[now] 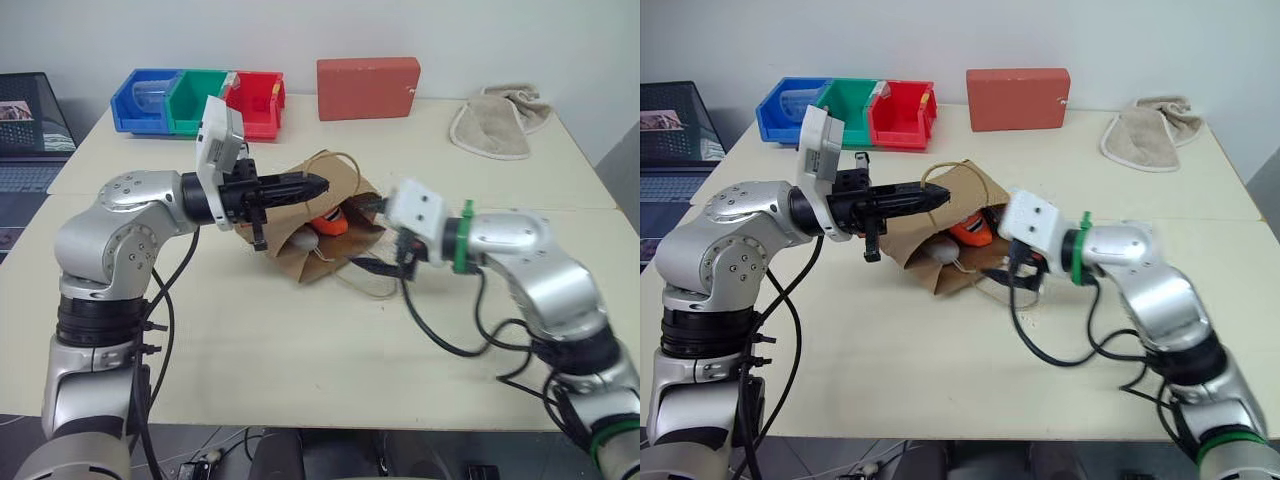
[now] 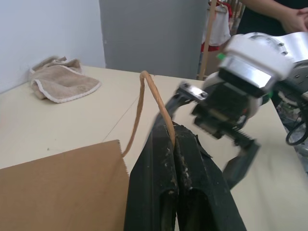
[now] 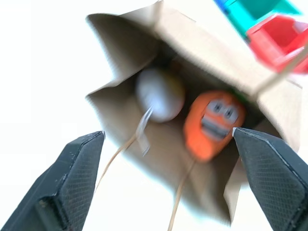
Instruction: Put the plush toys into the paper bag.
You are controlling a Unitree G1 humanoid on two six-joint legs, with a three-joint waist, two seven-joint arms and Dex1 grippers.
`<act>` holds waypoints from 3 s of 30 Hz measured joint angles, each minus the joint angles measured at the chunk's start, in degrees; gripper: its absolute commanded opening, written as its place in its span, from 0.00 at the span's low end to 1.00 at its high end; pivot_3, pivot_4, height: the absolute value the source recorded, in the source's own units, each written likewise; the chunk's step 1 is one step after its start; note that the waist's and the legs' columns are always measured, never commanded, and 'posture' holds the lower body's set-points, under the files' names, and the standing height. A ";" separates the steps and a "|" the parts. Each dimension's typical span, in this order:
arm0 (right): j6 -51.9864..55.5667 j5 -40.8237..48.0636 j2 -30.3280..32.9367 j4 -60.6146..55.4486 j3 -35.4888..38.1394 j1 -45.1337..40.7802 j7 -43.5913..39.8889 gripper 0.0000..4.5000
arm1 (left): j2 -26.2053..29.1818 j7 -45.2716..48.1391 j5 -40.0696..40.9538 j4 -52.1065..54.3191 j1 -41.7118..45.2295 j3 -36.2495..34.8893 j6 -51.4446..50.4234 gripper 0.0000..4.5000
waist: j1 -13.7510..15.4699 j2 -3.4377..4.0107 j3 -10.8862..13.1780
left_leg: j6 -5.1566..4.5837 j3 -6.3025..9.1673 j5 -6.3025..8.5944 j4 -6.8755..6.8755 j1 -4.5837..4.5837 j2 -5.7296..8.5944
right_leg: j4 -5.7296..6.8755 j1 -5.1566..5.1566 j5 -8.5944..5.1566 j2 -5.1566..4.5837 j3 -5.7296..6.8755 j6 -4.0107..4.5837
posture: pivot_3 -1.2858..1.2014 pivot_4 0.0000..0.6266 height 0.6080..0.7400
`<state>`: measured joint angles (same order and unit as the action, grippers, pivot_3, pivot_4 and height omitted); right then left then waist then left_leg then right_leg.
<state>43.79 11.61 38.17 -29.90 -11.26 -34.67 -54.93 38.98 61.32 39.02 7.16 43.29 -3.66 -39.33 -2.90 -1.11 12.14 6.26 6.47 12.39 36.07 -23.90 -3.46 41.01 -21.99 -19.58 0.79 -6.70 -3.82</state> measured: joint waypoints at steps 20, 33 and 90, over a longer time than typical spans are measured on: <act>1.39 -3.37 -14.52 22.26 0.38 5.63 18.74 0.55 | 0.98 -0.64 -0.05 0.12 0.05 -0.04 0.01 0.00 | -0.53 -0.03 -0.02 | -0.01 -0.06 -0.03 -0.03 0.02 -0.02 | 0.00 -0.03 0.02 0.03 -0.07 0.03 | 0.52 0.24 1.00; 8.63 4.58 -10.28 13.65 2.42 5.79 12.93 0.01 | 3.13 -0.69 0.47 0.08 0.08 -1.21 -0.75 0.00 | -0.47 -0.02 -0.01 | -0.01 -0.06 -0.03 -0.03 0.01 -0.02 | 0.01 -0.04 0.02 0.03 -0.07 0.03 | 0.52 0.24 1.00; 16.32 30.96 22.50 12.85 23.13 -5.57 -5.66 1.00 | 9.58 4.80 -3.86 -8.35 -8.17 -5.75 2.44 1.00 | -0.26 0.21 0.12 | -0.04 -0.19 0.01 -0.21 -0.09 -0.05 | -0.12 -0.19 -0.01 0.02 -0.12 0.06 | 0.52 0.24 1.00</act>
<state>60.11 42.57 60.68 -17.05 11.87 -40.25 -60.59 48.56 66.12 35.16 -1.18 35.11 -9.41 -36.90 -3.16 -0.90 12.26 6.21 6.27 12.40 35.86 -23.99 -3.52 40.89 -22.18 -19.59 0.81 -6.82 -3.76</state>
